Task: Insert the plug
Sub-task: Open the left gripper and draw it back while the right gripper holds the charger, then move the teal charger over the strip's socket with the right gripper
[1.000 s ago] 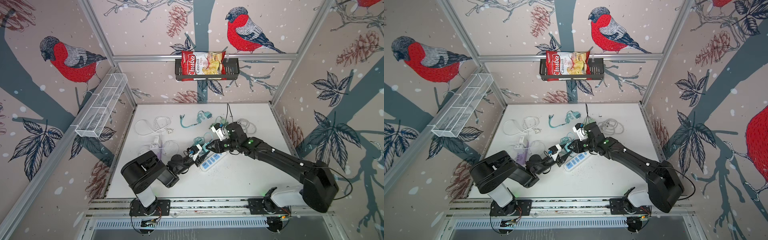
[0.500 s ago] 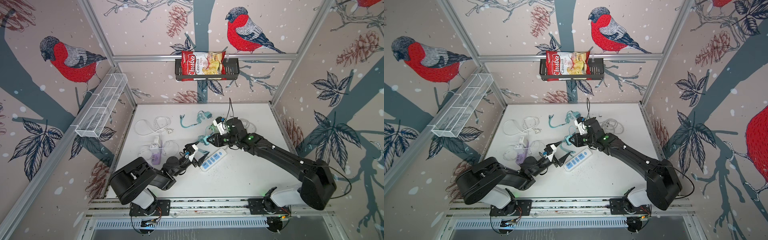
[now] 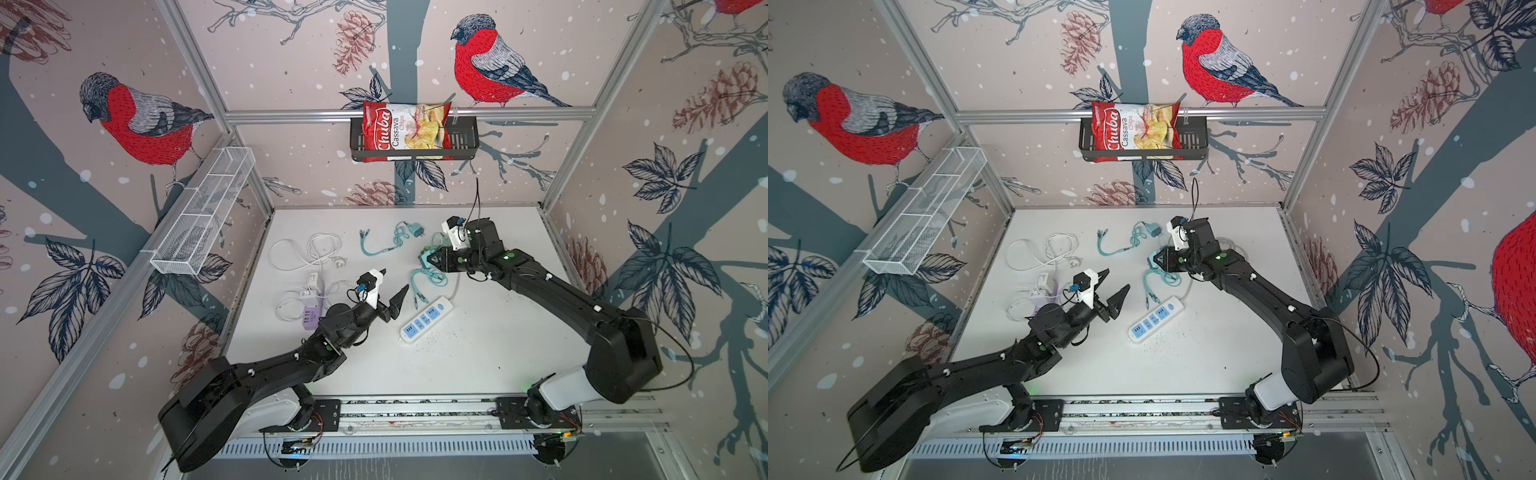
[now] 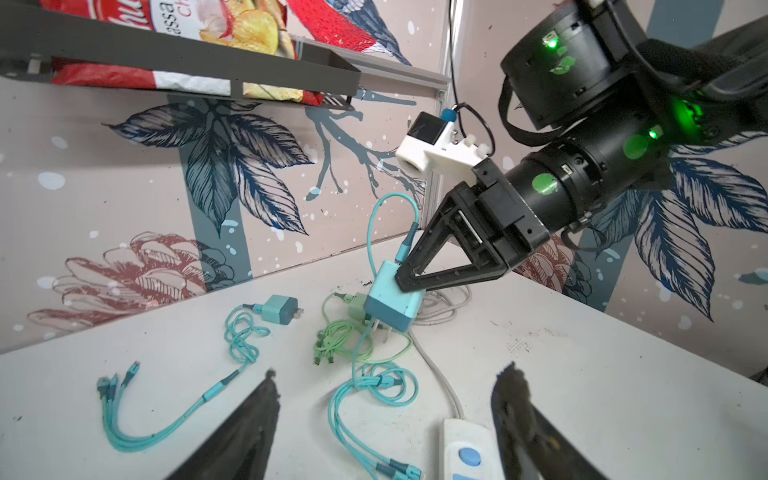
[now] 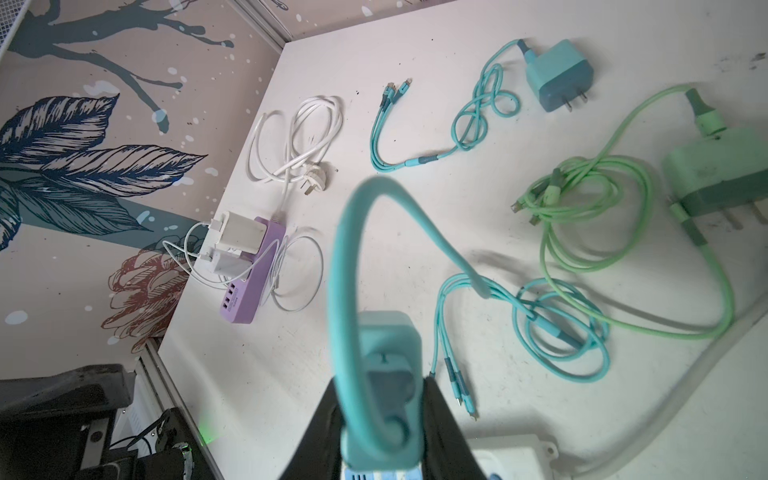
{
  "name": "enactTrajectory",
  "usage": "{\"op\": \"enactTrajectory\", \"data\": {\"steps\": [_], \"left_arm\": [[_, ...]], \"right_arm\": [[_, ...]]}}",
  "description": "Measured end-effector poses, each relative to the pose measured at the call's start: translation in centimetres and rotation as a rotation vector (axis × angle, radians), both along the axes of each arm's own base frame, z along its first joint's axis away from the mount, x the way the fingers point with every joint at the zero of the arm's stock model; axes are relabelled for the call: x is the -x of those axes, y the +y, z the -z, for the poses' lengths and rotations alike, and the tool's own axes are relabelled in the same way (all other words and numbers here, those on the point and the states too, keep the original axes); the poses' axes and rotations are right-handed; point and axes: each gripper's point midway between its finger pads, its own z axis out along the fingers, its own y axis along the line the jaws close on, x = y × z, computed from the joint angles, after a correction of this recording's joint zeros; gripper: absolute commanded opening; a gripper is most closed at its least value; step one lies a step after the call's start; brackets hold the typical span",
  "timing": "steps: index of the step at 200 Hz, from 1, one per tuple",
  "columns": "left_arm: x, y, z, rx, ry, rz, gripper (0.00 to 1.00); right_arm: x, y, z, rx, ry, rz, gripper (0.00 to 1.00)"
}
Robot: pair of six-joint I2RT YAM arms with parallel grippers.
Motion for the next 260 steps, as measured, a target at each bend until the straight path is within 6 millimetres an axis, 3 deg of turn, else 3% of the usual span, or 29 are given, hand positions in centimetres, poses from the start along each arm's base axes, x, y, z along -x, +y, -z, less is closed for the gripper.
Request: {"op": "enactTrajectory", "data": {"steps": [36,110,212,260], "left_arm": [[-0.6,1.4,-0.7,0.059,0.102,-0.073,0.82],[-1.0,4.0,2.1,0.055,0.258,-0.21,0.82],[-1.0,4.5,3.9,0.026,0.309,-0.242,0.82],[-0.9,4.6,4.1,0.024,0.312,-0.243,0.82]], "right_arm": [[0.5,-0.3,1.4,0.059,0.014,-0.003,0.15],[3.3,-2.2,6.8,0.244,0.058,-0.002,0.13],[9.0,-0.3,6.9,0.337,-0.085,-0.169,0.13],[10.3,0.8,7.5,0.402,-0.135,-0.196,0.13]]}}
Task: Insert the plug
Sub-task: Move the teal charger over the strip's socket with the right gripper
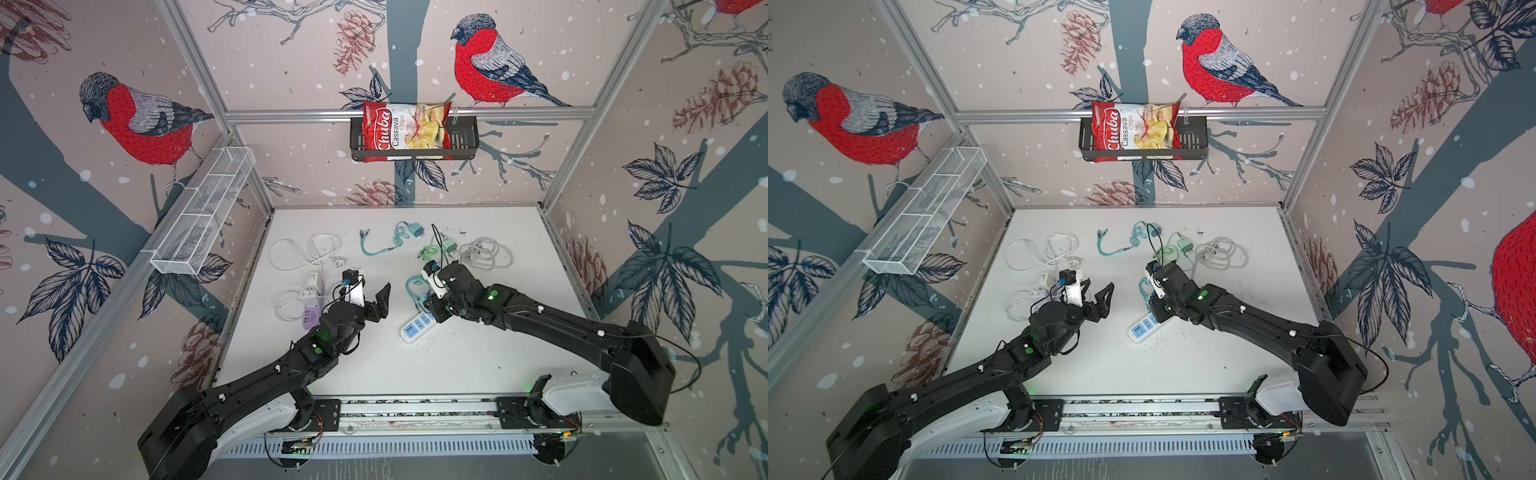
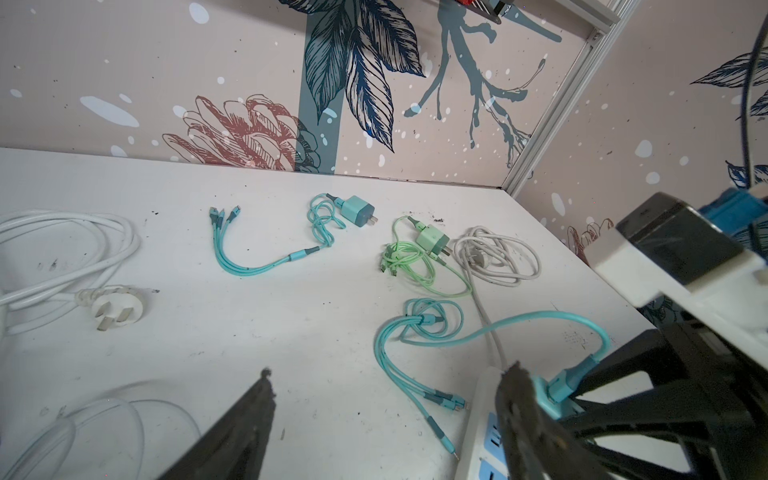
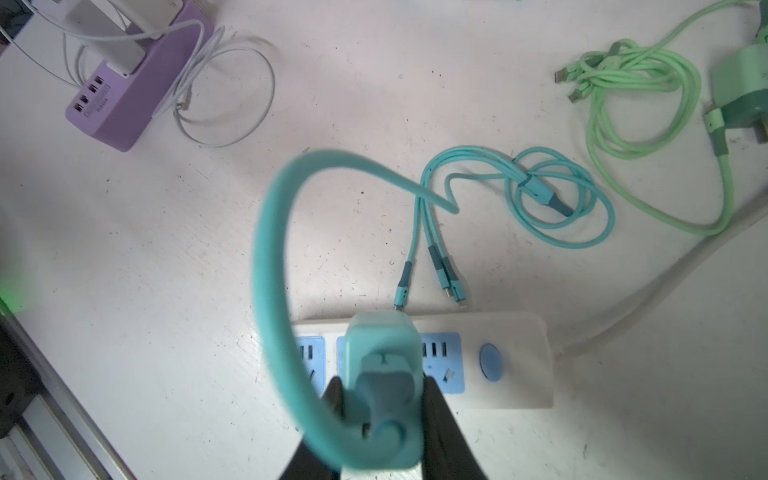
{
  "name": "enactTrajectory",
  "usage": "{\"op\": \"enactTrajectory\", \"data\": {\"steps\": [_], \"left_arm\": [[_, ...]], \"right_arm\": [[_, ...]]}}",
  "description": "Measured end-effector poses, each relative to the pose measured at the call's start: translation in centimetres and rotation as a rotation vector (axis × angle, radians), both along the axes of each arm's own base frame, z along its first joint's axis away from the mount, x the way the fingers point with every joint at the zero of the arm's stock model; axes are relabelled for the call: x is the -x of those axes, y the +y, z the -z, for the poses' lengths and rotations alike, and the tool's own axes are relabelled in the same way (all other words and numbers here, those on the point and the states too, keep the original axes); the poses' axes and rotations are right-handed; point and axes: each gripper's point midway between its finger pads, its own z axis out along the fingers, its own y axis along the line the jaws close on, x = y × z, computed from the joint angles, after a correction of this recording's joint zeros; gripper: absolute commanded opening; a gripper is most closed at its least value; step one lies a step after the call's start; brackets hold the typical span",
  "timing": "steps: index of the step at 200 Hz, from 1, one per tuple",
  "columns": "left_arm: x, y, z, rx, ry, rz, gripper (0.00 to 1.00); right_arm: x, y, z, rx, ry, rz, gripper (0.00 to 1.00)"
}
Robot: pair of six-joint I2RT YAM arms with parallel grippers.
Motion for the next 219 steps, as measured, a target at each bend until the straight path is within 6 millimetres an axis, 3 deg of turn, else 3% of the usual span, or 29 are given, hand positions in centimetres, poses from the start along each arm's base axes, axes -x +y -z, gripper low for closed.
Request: {"op": "enactTrajectory", "data": {"steps": [91,219], "left_arm": [[0.0,0.1,0.3,-0.002,0.006,-0.003,0.83],[0.0,0.1,0.7,-0.011,0.012,-0.007,0.83]], "right_arm": [[1.0,1.1,2.5,0.066,0.012,-0.034,0.13],[2.2,2.5,1.8,0.054,0.0,-0.072,0.13]]}}
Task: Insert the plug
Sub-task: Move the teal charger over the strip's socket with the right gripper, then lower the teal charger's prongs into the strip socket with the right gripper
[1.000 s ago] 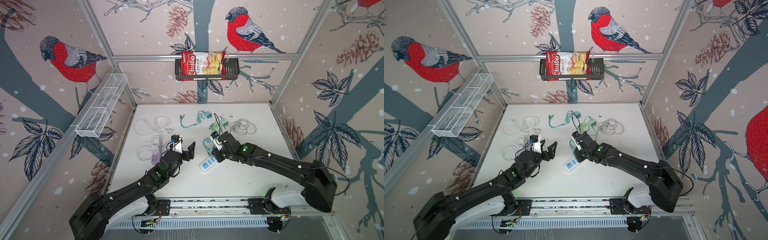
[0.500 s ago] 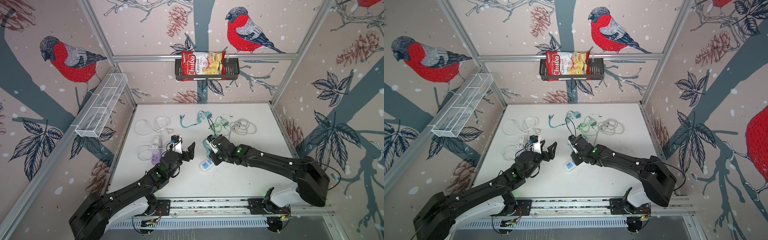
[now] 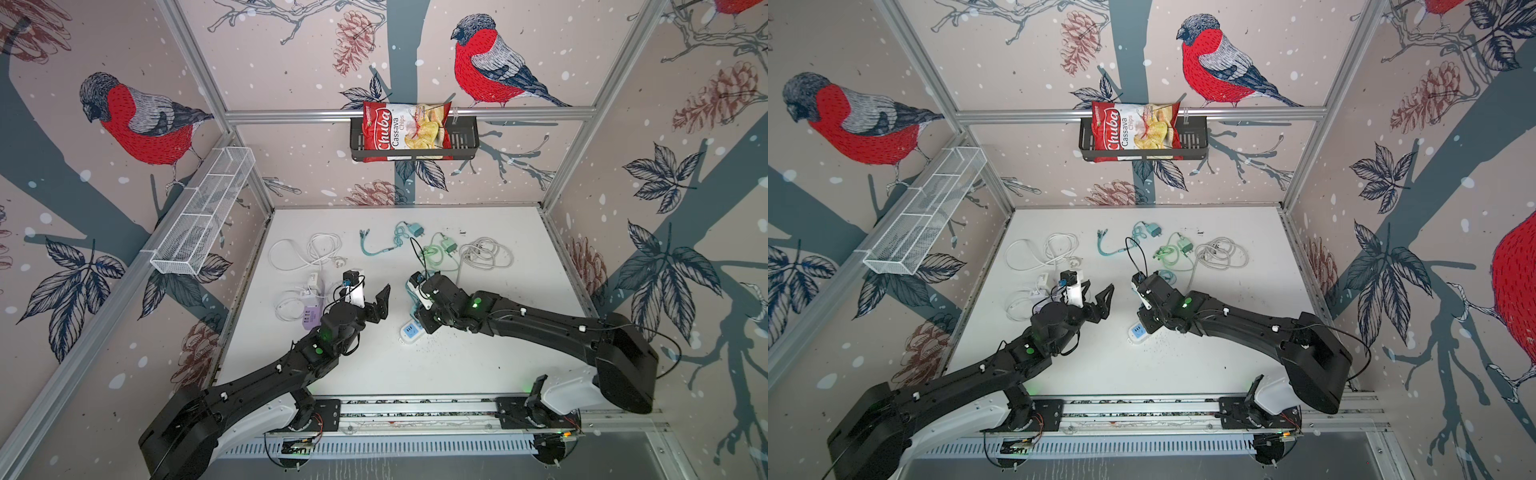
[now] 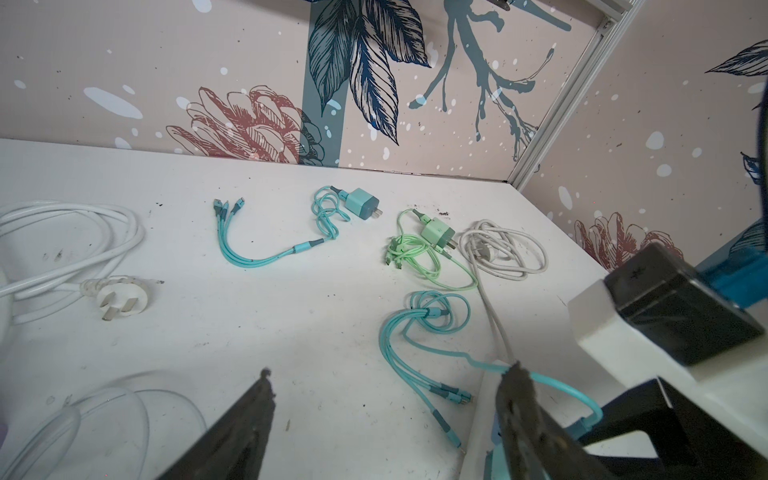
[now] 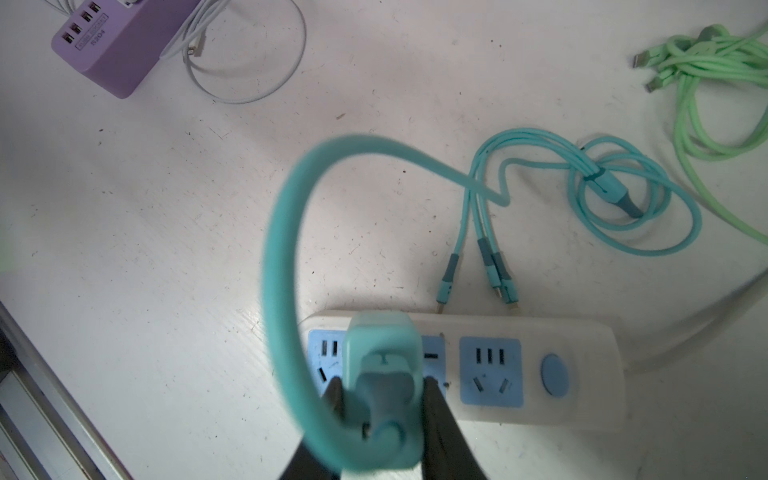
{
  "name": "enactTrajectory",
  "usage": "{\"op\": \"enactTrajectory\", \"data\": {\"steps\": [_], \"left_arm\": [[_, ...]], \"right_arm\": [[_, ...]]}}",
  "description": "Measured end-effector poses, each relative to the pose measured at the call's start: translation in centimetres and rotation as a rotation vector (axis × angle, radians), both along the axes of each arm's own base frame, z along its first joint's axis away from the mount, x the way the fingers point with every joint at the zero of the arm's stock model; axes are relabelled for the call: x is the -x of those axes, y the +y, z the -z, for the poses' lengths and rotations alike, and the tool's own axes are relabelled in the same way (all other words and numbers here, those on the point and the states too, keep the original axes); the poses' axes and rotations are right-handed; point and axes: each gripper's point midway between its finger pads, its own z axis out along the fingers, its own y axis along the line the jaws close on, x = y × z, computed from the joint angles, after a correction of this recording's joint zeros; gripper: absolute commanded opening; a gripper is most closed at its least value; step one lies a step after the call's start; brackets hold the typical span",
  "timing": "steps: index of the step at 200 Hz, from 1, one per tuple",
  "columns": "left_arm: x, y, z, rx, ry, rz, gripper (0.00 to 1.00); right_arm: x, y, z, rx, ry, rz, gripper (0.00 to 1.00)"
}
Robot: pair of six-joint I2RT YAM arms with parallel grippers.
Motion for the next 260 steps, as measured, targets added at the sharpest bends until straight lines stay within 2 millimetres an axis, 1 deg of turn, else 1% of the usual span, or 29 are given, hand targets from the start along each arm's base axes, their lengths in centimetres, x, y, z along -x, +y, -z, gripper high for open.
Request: {"op": "enactTrajectory", "data": {"steps": [64,120,190,260], "left_arm": [[0.0,0.0,0.2,-0.003,0.003,-0.002,0.83],[0.0,0.0,0.5,-0.009,0.008,-0.003,0.83],[0.0,0.1,0.5,-0.007,0.007,-0.003,0.83],[-0.1,0.0,0.4,0.0,0.0,-0.002,0.83]], "right_arm": [[0.5,-0.3,0.0,-0.01,0.009,0.012,0.13],[0.7,-0.6,0.9,0.009,0.023,0.014,0.13],[0.7,-0.7,1.0,0.007,0.033,0.028,0.13],[0.6,-0.9,1.9,0.03,0.034,0.037,0.12]]}}
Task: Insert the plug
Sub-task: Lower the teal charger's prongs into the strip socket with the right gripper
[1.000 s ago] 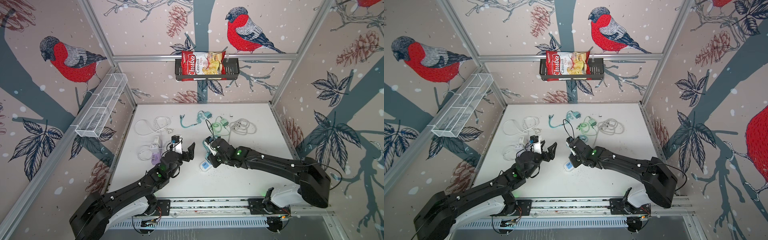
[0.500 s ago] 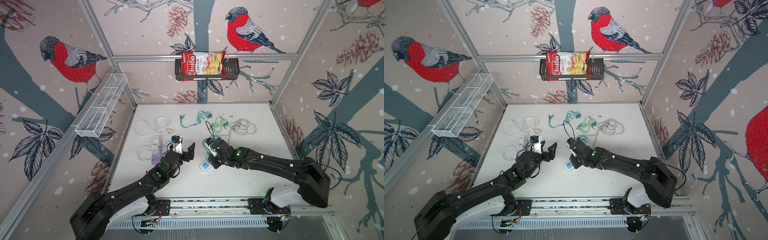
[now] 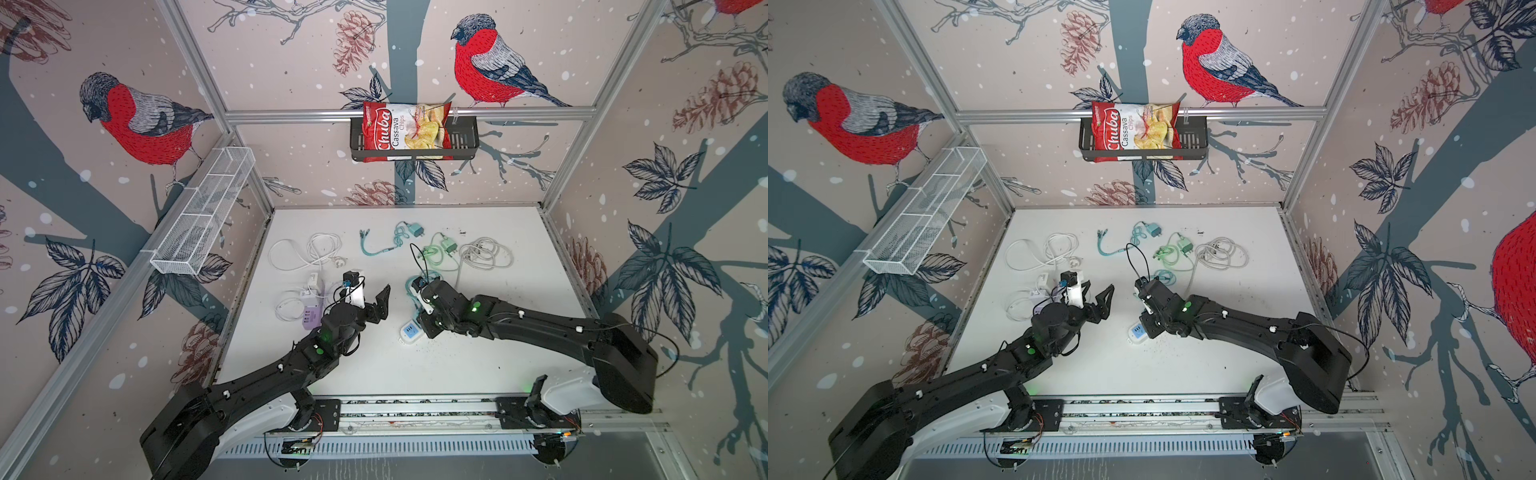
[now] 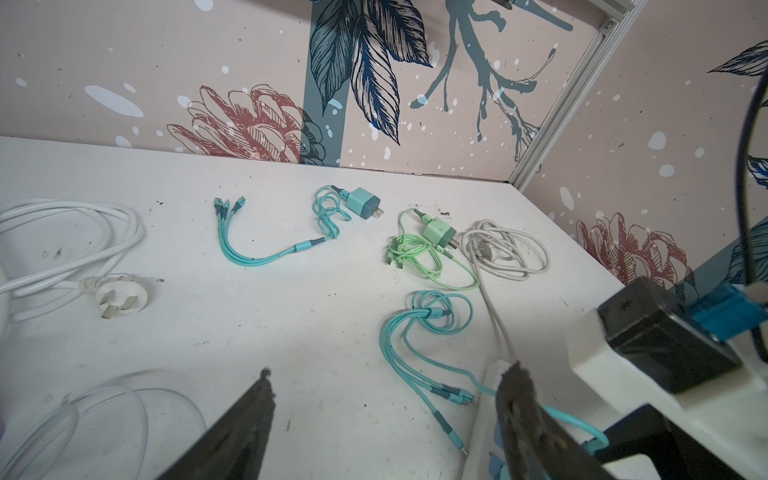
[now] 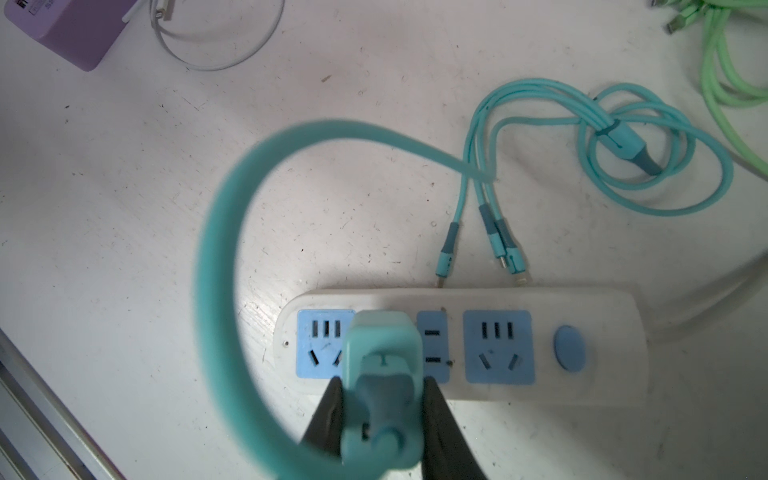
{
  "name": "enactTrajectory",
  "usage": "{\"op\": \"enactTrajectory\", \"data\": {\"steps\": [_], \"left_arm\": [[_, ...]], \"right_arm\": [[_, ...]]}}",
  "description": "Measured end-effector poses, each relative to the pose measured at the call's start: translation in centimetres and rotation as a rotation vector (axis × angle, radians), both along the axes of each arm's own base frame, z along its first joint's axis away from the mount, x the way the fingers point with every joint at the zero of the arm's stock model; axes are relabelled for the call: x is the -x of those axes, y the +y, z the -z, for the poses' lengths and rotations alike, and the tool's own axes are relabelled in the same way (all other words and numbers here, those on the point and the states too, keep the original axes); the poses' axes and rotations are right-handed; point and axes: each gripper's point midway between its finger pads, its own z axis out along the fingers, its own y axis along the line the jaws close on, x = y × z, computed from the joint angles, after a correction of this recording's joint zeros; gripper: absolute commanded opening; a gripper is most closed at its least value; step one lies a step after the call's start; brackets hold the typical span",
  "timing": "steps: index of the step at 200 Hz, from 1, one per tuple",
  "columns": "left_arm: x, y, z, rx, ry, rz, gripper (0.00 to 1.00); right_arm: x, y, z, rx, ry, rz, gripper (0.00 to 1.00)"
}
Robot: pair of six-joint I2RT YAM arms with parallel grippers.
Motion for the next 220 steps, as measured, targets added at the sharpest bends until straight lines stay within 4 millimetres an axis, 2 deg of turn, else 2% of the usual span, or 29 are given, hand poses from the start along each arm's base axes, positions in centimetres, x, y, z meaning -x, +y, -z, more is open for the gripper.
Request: {"op": "enactTrajectory", "data": {"steps": [140,220], "left_arm": [[-0.1,-0.2,0.5,-0.009,0.011,0.007,0.83],[-0.1,-0.3,0.3,-0.006,0.003,0.008,0.83]], "right_arm": [[0.5,0.1,1.7,0.038,0.008,0.037,0.12],[-0.4,2.0,2.3,0.007,-0.003,0.056,0.12]]}}
